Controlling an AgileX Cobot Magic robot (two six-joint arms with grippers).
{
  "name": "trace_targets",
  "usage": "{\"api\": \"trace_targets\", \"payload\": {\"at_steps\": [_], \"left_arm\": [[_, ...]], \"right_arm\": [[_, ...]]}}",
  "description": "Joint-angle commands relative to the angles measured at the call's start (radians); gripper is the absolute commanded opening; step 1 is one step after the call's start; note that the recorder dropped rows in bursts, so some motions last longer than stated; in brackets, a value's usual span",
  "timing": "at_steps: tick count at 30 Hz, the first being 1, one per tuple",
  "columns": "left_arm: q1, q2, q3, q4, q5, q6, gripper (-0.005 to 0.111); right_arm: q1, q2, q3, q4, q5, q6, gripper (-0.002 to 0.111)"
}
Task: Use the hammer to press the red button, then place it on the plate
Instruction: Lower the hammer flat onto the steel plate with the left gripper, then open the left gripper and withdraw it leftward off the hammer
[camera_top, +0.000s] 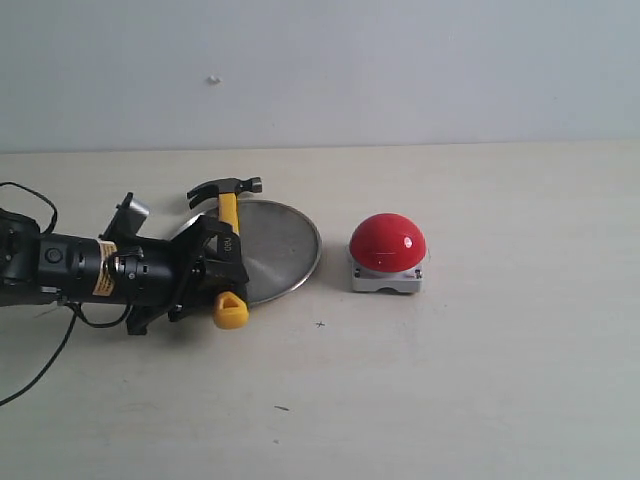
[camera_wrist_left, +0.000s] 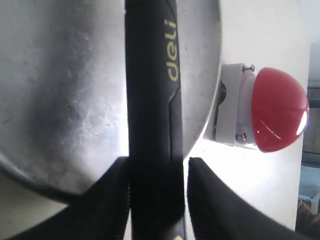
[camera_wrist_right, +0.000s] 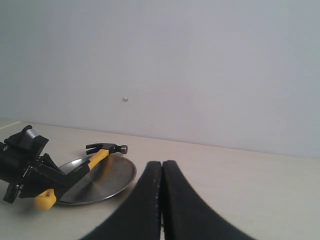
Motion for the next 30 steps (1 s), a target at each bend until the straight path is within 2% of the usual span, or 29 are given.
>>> {"api": "trace_targets", "payload": {"at_steps": [1, 17, 22, 24, 27, 28, 30], "left_arm": [[0.004, -0.009, -0.002, 0.032, -0.07, -0.012, 0.038], [0.008, -0.009, -0.002, 0.036, -0.072, -0.015, 0.038], [0.037, -0.029, -0.002, 0.106, -0.083, -0.049, 0.039], [0.046, -0.046, -0.002, 0.148, -0.083, -0.074, 0.046], [0.06, -0.067, -0.002, 0.183, -0.09, -0.099, 0.064], [0.064, -0.073, -0.002, 0.186, -0.097, -0.103, 0.067], [0.065, -0.086, -0.002, 0.174, -0.101, -0.109, 0.067]], "right_arm": [[0.001, 0.005, 0.005, 0.0, -0.006, -0.006, 0.0], [0.001, 0.005, 0.005, 0.0, -0.006, -0.006, 0.0], [0.001, 0.005, 0.005, 0.0, -0.006, -0.006, 0.0], [0.001, 0.005, 0.005, 0.0, -0.006, -0.006, 0.0], [0.001, 0.005, 0.005, 0.0, -0.006, -0.006, 0.0], [0.001, 0.005, 0.005, 0.0, -0.006, -0.006, 0.0], [0.001, 0.005, 0.005, 0.0, -0.006, -0.006, 0.0]]}}
